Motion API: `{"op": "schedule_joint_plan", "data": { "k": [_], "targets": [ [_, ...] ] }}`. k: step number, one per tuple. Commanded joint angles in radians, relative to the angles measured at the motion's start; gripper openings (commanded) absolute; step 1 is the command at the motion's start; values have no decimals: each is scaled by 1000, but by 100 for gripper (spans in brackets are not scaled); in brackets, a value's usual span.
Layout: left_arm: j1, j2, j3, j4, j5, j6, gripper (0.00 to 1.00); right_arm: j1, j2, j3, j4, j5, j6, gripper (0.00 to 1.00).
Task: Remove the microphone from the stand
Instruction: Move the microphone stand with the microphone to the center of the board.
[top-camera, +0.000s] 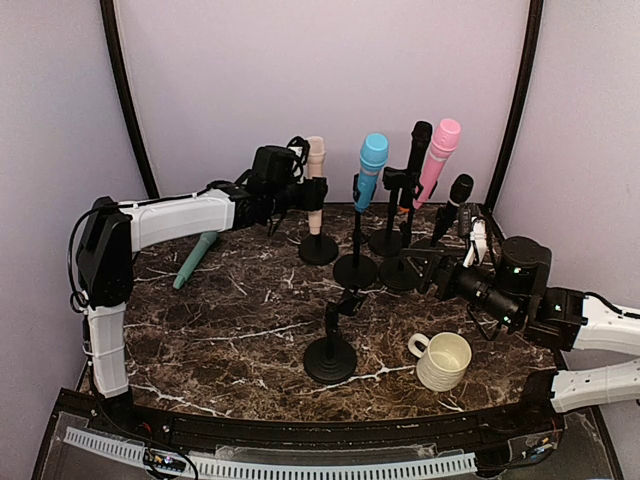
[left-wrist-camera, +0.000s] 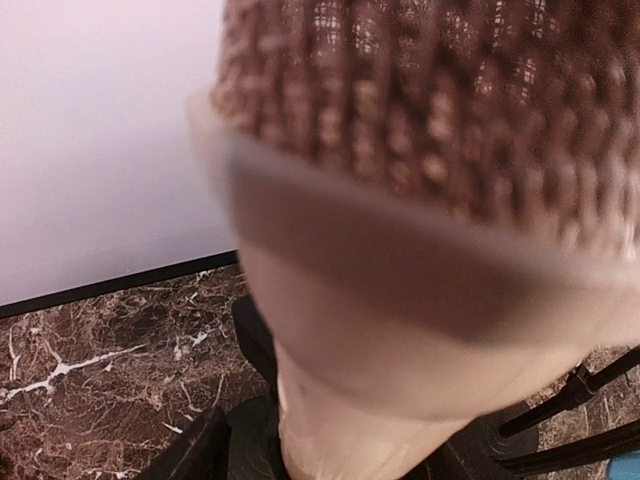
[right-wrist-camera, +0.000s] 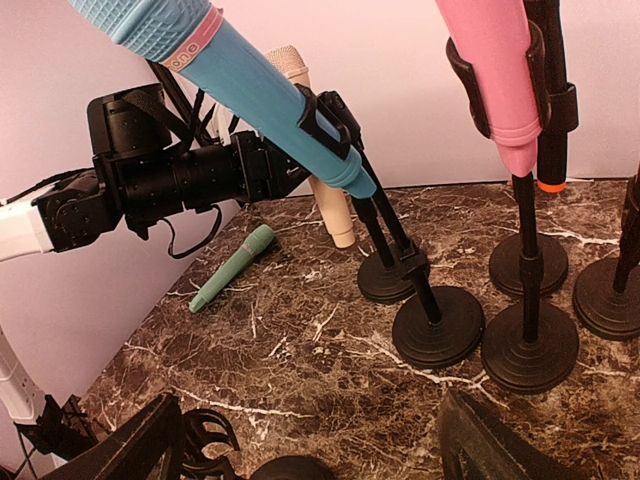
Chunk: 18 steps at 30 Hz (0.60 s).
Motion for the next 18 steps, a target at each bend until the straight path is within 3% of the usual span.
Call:
{"op": "schedule_joint_plan", "data": {
  "k": [1,10,18],
  "targets": [
    [-2,-2,21,-9,11,4,64,7,2,-12,48,20,10,88],
    [-3,-13,15,-3,38,35,37,7,-7,-14,41,29,13,88],
    [-2,-133,-60,10,52,119,31,7,-11,12,18,29,1,88]
  ]
}}
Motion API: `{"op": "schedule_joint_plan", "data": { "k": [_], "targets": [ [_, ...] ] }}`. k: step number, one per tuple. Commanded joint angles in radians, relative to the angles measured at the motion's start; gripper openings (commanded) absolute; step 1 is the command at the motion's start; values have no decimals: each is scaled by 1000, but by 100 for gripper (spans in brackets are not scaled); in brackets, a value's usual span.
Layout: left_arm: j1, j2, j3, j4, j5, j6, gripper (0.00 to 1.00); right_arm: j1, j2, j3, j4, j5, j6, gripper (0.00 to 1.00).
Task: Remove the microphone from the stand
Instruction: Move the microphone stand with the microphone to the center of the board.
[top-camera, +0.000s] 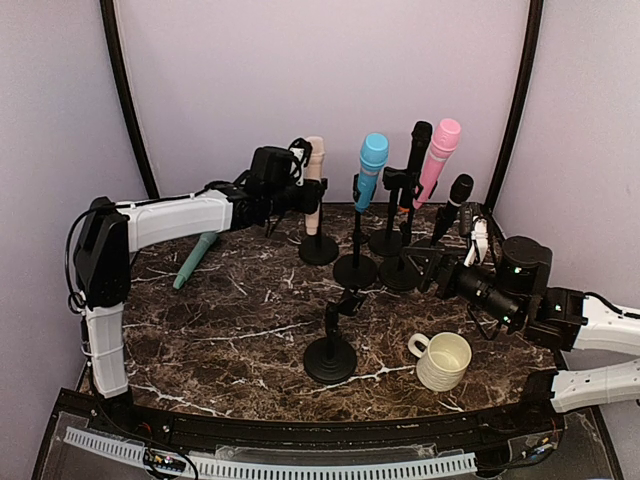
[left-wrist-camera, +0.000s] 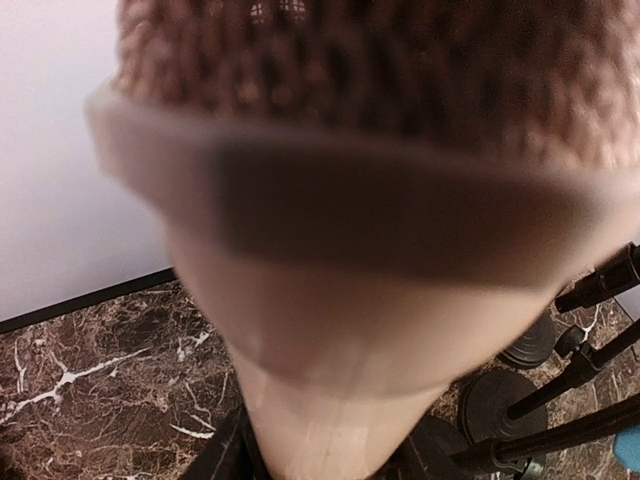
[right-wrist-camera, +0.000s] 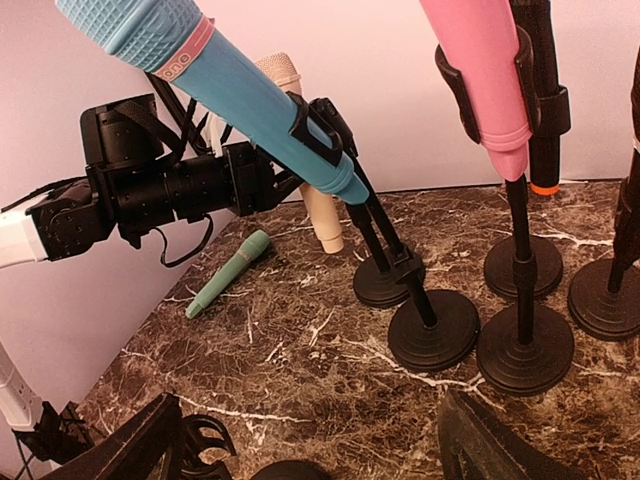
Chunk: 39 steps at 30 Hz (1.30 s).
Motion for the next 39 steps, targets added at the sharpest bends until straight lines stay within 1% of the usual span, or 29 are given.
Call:
{"op": "schedule_joint_plan", "data": {
  "k": [1,4,6,9,13,15,17,20,25,29,30,34,39],
  "targets": [
    [-1,-138,-56,-7,26,75,30,7,-11,16,6,11,-5,88],
    [0,-211,-72,-66,36,116,26,7,-8,29,-5,15,-12,88],
    [3,-267,-109,-94,50,132,22,7,4,37,-2,10,-19,88],
    [20,-347,-189,-121,103,134,21,7,34,54,10,-11,-23,88],
    [39,-466,-291,-158,178,133,21,7,68,62,76,-97,-14,88],
    [43,-540,-362,-145,227,155,21,6,84,60,108,-118,-8,88],
    [54,-575,-422,-131,286,169,20,7,109,70,118,-126,-7,88],
    [67,-612,-478,-130,366,182,16,9,143,100,103,-149,-6,87],
    [77,-719,-652,-30,560,188,16,37,169,113,114,-195,-41,87],
    [83,-772,-746,12,692,183,16,84,190,129,109,-208,-96,87],
    [84,-776,-767,20,746,183,16,96,197,137,107,-212,-111,87],
    [84,-782,-786,5,878,215,16,147,236,170,101,-221,-158,86],
    [85,-780,-786,-39,936,305,16,167,291,197,116,-242,-183,86]
  ]
}}
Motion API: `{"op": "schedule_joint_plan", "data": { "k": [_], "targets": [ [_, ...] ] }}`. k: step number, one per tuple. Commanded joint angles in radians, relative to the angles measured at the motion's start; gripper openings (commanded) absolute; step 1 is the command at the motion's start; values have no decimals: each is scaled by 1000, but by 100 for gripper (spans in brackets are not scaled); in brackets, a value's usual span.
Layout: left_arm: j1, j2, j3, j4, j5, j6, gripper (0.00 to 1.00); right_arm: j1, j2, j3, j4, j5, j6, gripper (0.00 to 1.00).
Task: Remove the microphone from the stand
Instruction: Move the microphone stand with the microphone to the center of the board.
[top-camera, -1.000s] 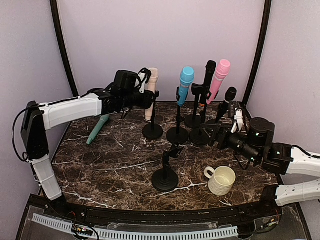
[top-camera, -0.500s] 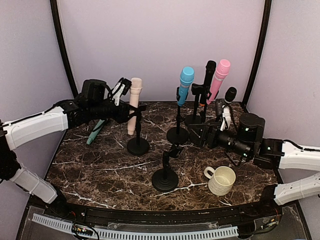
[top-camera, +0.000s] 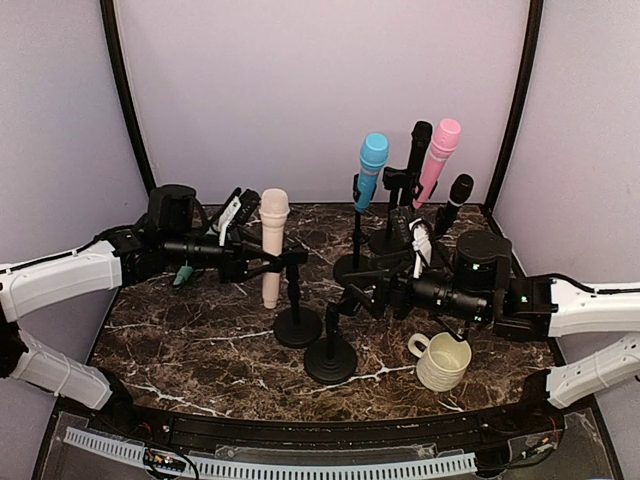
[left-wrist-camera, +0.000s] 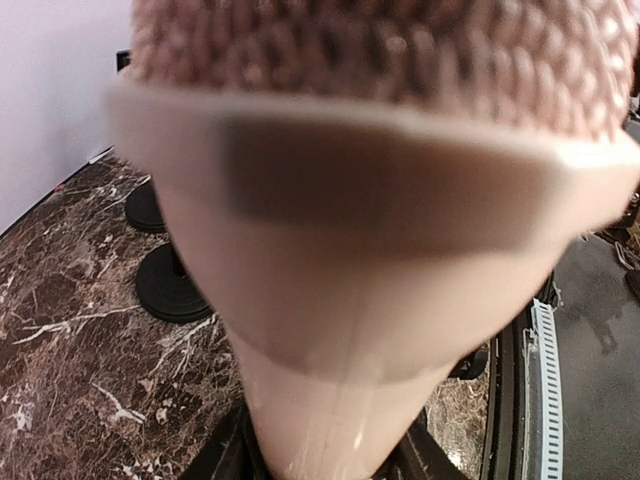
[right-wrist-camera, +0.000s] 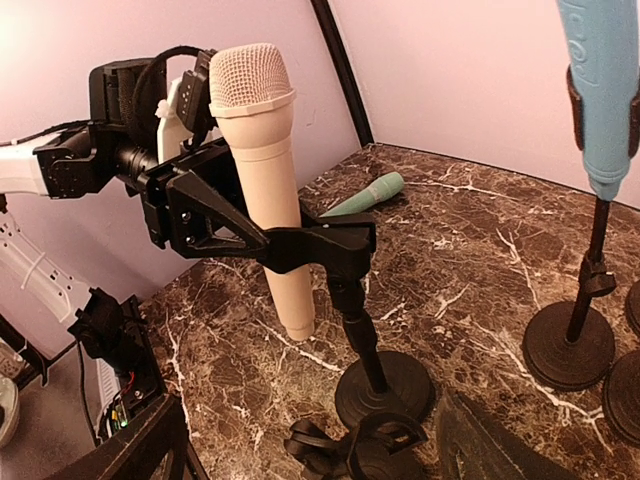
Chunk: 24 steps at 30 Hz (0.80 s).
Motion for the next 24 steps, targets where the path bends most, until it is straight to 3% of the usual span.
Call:
{"op": "schedule_joint_plan", "data": {
  "k": [1,3,6,13,15,24],
  "targets": [
    [3,-27,-9,-15,152,79,16,16,44,46,50,-32,-48,86],
    [3,-23,-11,-31,156,99,19,17,67,57,56,-40,-57,86],
    [3,-19,-14,-61,145,120,31,17,99,88,40,-43,-80,87],
    [5,-66,-22,-66,70,120,74,15,158,188,-80,-80,-130,88],
    [7,-95,-31,-58,43,118,82,13,167,213,-120,-101,-149,89],
    [11,-204,-51,11,-58,75,95,-56,246,355,-309,-304,-242,90]
  ]
}}
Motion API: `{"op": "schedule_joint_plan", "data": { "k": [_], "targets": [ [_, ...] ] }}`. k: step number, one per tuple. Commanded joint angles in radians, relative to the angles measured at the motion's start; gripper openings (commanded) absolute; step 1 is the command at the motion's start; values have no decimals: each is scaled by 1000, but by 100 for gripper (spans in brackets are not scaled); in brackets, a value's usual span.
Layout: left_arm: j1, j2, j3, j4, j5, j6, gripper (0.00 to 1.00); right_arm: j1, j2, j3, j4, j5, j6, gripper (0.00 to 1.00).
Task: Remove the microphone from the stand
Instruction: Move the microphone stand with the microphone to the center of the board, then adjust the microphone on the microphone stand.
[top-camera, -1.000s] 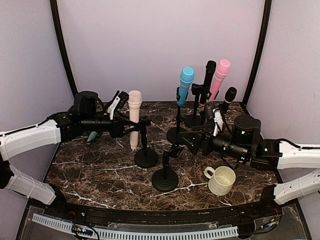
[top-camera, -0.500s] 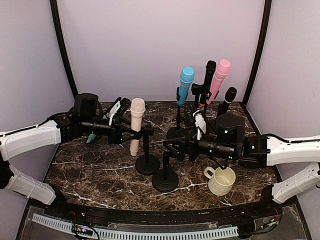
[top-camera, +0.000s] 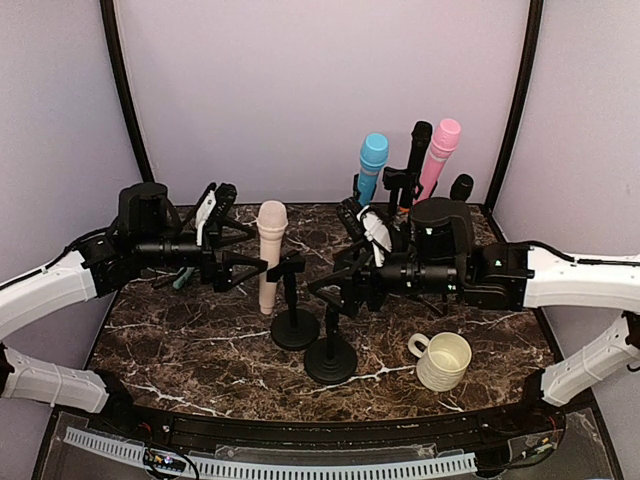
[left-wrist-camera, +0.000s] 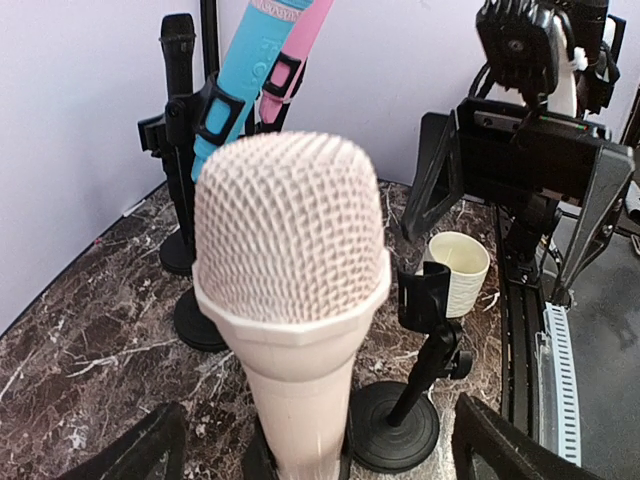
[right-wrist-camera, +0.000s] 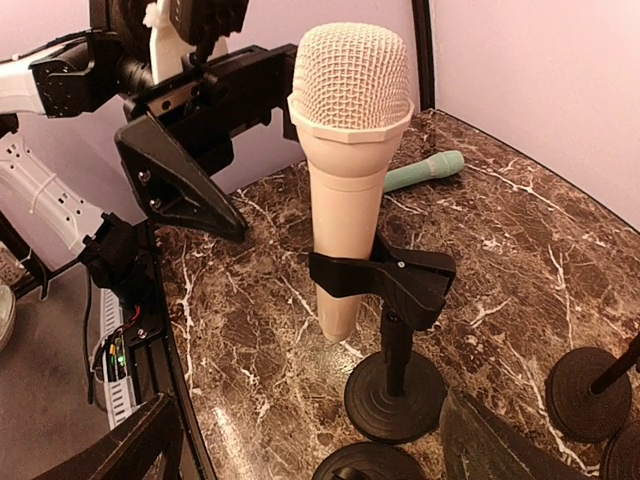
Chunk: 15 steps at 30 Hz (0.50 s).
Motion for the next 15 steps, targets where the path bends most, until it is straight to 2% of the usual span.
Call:
{"op": "schedule_joint_plan", "data": {
  "k": [1,8,15],
  "targets": [
    [4,-36,-7,55,-21,-28,95,-51,44,79,-95,-129,-69,90],
    [5,-8,8,-31,-15,41,93,-120,139,157,-113,-233,-114,91],
    [2,26,23,-104,-60,76,94,-137,237,214,-104,-248,-122,89]
  ]
}}
